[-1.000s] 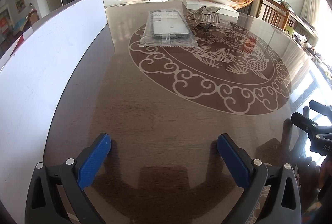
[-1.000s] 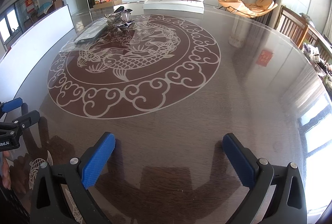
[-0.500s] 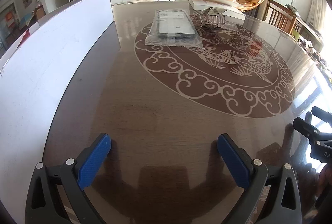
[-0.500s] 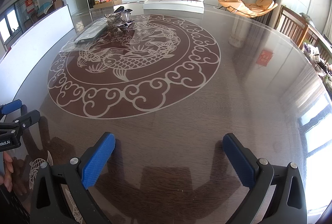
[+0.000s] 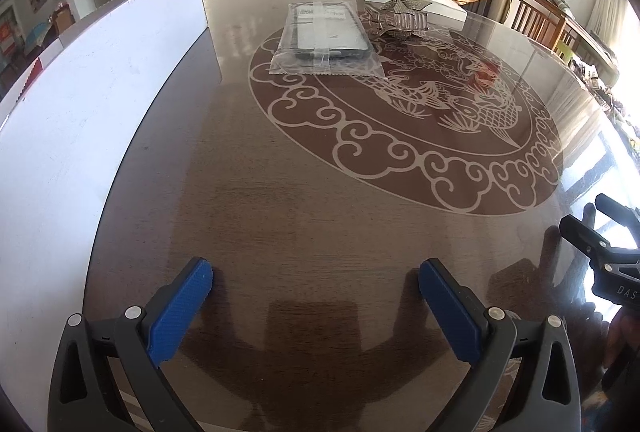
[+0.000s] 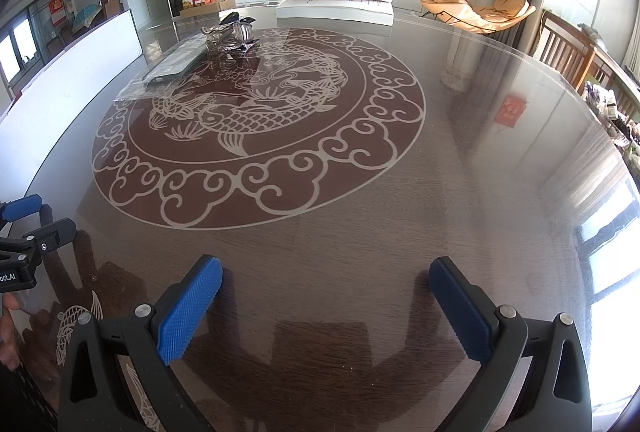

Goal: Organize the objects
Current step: 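Grasp the clear plastic sleeve with the screen protector using the left gripper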

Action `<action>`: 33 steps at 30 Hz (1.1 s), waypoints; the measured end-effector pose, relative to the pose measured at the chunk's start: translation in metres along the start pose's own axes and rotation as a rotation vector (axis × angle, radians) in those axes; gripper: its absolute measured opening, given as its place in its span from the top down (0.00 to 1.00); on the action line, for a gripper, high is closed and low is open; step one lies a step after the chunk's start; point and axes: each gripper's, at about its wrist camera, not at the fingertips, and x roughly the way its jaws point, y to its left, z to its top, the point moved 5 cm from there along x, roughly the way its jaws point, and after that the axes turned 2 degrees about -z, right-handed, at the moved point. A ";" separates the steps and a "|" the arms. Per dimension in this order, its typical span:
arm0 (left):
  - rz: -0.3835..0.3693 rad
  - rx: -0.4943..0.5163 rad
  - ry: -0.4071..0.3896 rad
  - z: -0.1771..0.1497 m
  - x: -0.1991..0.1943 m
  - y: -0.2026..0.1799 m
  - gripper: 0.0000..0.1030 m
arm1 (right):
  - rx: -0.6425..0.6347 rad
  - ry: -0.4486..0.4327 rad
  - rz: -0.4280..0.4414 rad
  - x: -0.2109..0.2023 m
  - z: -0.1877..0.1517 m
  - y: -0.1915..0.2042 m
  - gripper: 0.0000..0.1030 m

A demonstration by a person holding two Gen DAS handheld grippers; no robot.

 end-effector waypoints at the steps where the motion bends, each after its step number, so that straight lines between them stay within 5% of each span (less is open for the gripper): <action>1: -0.070 -0.028 -0.006 0.006 -0.002 0.002 0.00 | 0.000 0.000 0.000 0.000 0.000 0.000 0.00; 3: -0.246 -0.088 -0.086 0.025 -0.015 0.007 0.00 | 0.000 0.000 0.000 0.000 0.000 0.000 0.00; 4: -0.258 -0.098 -0.125 0.039 -0.020 0.011 0.00 | 0.000 0.000 -0.001 0.000 0.000 0.000 0.00; 8: -0.183 0.001 -0.178 0.106 -0.016 0.015 0.00 | 0.000 0.000 0.000 0.000 0.000 0.000 0.00; 16: -0.178 0.035 -0.048 0.176 0.063 0.011 0.00 | 0.001 0.000 0.005 0.000 0.000 0.001 0.00; 21: -0.132 0.050 0.009 0.195 0.107 -0.003 0.00 | 0.002 0.000 0.008 0.000 -0.001 0.002 0.00; 25: -0.016 0.083 -0.001 0.208 0.122 -0.003 0.00 | 0.001 -0.001 0.007 -0.001 -0.001 0.001 0.00; 27: -0.022 0.107 -0.023 0.208 0.120 -0.002 0.01 | 0.003 -0.001 0.009 -0.001 -0.001 0.001 0.00; 29: -0.012 0.098 -0.073 0.204 0.109 0.003 0.27 | 0.005 -0.001 0.010 -0.001 -0.001 0.001 0.00; 33: 0.002 0.060 -0.085 0.175 0.091 0.019 0.27 | 0.007 -0.002 0.012 0.000 -0.001 0.000 0.00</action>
